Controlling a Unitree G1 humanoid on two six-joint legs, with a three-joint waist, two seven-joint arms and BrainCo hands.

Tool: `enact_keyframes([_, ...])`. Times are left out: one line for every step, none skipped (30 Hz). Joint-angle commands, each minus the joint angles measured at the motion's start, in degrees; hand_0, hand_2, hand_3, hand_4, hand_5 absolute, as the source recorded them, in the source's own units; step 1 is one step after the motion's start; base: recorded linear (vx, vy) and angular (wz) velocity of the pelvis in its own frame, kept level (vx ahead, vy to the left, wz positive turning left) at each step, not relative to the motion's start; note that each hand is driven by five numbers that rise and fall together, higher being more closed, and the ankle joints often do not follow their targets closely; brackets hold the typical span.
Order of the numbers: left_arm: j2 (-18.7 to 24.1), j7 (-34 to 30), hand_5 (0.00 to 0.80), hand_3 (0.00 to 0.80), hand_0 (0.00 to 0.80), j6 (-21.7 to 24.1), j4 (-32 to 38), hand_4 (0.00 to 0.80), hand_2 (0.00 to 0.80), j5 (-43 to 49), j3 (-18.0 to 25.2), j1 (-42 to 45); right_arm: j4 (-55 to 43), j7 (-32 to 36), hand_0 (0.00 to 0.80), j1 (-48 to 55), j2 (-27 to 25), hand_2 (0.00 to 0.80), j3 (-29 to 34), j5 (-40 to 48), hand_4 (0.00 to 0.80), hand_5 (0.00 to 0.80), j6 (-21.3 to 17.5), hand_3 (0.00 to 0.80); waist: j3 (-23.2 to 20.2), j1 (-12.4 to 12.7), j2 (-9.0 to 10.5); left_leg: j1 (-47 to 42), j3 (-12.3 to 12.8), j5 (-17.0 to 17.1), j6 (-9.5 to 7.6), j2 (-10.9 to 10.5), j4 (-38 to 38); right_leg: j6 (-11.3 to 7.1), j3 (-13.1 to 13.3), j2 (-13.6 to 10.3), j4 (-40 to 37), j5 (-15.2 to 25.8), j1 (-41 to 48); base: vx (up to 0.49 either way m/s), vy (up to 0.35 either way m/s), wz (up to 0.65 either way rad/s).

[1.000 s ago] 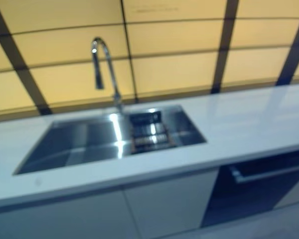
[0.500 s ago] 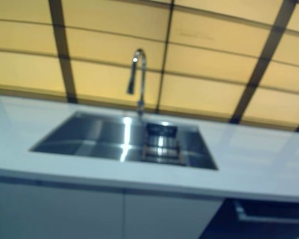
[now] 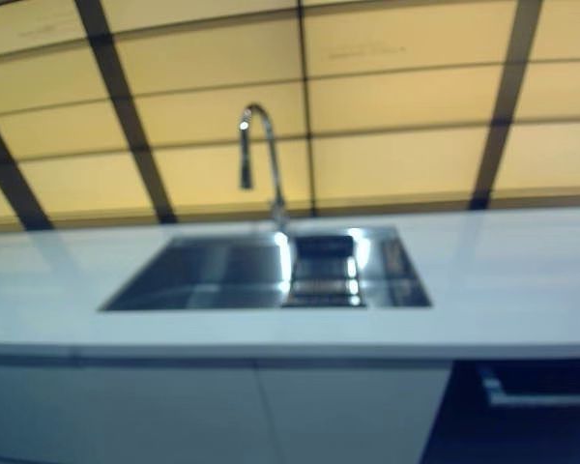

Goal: Take plates into dishwasher

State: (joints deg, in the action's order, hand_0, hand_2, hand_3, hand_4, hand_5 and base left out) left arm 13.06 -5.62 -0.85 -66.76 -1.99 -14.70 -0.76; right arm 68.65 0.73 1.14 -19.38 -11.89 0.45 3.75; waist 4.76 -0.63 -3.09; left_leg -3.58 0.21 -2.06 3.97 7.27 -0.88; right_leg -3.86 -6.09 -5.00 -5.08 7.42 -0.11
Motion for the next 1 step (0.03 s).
enact_keyframes([2.85,-0.88,0.000,0.000,0.000,0.73,-1.85,0.000,0.000,-0.53,0.36,-2.49,1.85,0.26,0.000,-3.08,0.40,0.000,-0.01,-1.41,0.000,0.000,-1.19,0.000,1.16,-0.46,5.25,0.51,2.01,0.79,-2.22,-6.43,0.41,0.53,0.81,4.30,0.94,-7.01,5.81,-0.004,0.017,0.05])
